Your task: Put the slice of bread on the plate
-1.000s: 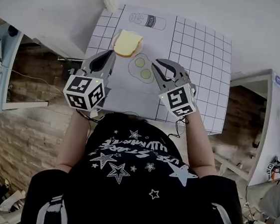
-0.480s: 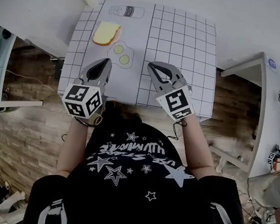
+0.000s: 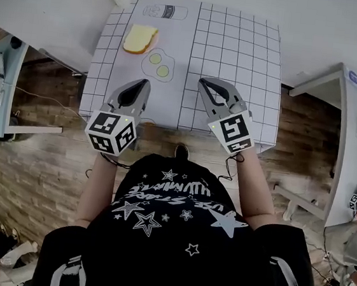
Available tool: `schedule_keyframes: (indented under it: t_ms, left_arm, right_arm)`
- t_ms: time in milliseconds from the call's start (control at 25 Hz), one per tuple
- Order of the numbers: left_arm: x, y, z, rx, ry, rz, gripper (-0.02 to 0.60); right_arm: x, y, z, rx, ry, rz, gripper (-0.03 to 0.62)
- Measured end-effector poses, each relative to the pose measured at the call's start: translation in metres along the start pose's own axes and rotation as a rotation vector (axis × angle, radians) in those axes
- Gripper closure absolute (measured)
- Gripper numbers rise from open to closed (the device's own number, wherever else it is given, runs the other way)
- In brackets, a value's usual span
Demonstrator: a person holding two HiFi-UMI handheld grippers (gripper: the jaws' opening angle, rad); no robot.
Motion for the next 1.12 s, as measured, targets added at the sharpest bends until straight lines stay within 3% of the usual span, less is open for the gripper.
schedule_keyframes:
  t_ms: [280, 1120]
  left_arm:
    - [-0.003, 0.040, -0.006, -0.035, 0.017, -0.030, 0.572]
    - [-0.031, 0.265, -0.073, -0.082, 0.017, -0.106, 0.572]
  right_arm:
    - [0.036, 0.020, 0.015, 0.001, -0.023, -0.048, 0.580]
    - [0.253, 0.109, 0.063, 0.053, 0.042, -0.157, 0.579]
Point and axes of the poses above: the fingertips, and each gripper's own axes: y backward along the fingers, x to its left, z out of its top, the point moved 8 cm from there along y, backward along the fingers, and after that the axes turned 7 degrees about z, right-handed, at the moved point
